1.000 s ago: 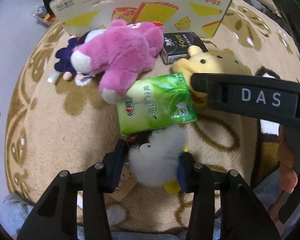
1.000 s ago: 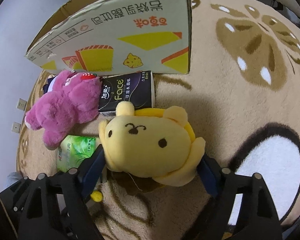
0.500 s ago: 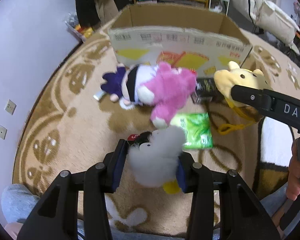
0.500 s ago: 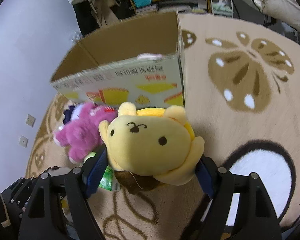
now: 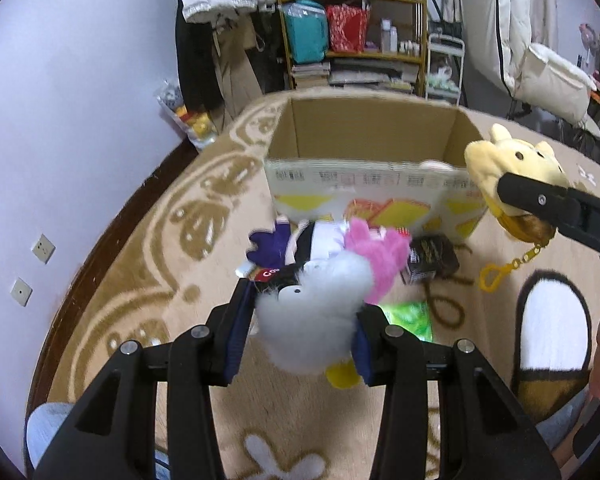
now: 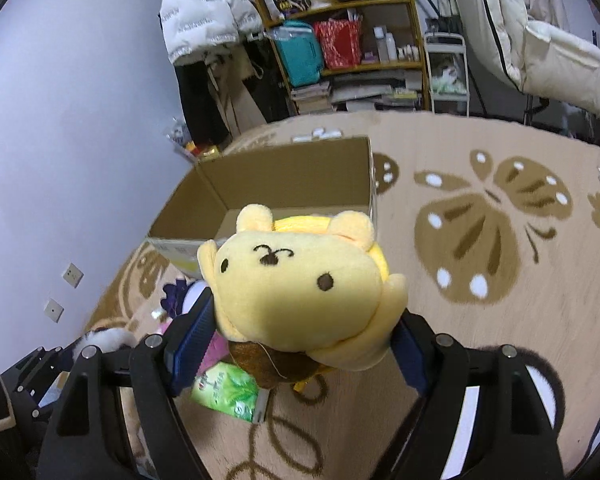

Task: Organize soft objects
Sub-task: 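Carry the white plush and yellow bear plush up over the box with both tools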

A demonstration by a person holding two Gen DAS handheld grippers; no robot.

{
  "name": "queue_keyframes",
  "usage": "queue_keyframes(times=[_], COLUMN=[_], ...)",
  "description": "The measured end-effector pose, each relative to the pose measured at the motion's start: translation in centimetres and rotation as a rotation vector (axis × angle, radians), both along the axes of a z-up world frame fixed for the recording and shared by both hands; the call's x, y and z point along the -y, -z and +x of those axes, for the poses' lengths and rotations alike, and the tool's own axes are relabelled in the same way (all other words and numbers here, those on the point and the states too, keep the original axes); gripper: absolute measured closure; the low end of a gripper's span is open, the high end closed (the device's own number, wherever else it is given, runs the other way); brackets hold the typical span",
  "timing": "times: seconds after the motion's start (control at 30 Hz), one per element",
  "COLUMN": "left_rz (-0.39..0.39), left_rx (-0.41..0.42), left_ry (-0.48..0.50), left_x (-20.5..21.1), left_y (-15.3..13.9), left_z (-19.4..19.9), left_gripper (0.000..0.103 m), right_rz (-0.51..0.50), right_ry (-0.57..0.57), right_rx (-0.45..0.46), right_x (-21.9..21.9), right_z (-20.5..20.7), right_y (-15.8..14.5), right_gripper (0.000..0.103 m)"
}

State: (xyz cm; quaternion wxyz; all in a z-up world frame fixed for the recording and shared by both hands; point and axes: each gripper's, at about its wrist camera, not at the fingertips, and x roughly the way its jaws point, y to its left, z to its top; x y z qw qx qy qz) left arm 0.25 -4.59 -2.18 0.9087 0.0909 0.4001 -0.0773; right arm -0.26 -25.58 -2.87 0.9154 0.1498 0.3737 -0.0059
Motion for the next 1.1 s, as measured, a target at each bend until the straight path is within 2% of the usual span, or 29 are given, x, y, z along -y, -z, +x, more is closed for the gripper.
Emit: queue_keyframes(times=[0.3, 0.7, 0.93, 1.1], left_rz=[0.000, 0.035, 0.033, 0.030], left_rx=[0.092, 0.211, 0.221, 0.224], left_ry=[0.020, 0.041, 0.051, 0.076], left_x=[0.8, 2.8, 3.4, 3.9], left_y=[-2.1, -4.6, -4.7, -4.5], left_z=[2.5, 7.0, 9.8, 11.4], left_gripper=[0.061, 0.061, 0.060, 0.060], right_rz=[0.006, -0.048, -0.093, -0.105], right_ry=[-0.026, -0.035, -0.051, -0.059], right_rx=[0.041, 0.095, 0.123, 0.144], right_x=[-0.1, 0.9, 1.1, 1.1], right_z=[1.0, 4.7, 7.2, 8.6], right_y=[-2.6, -5.2, -6.2, -5.7], right_gripper=[0.019, 0.019, 0.019, 0.018])
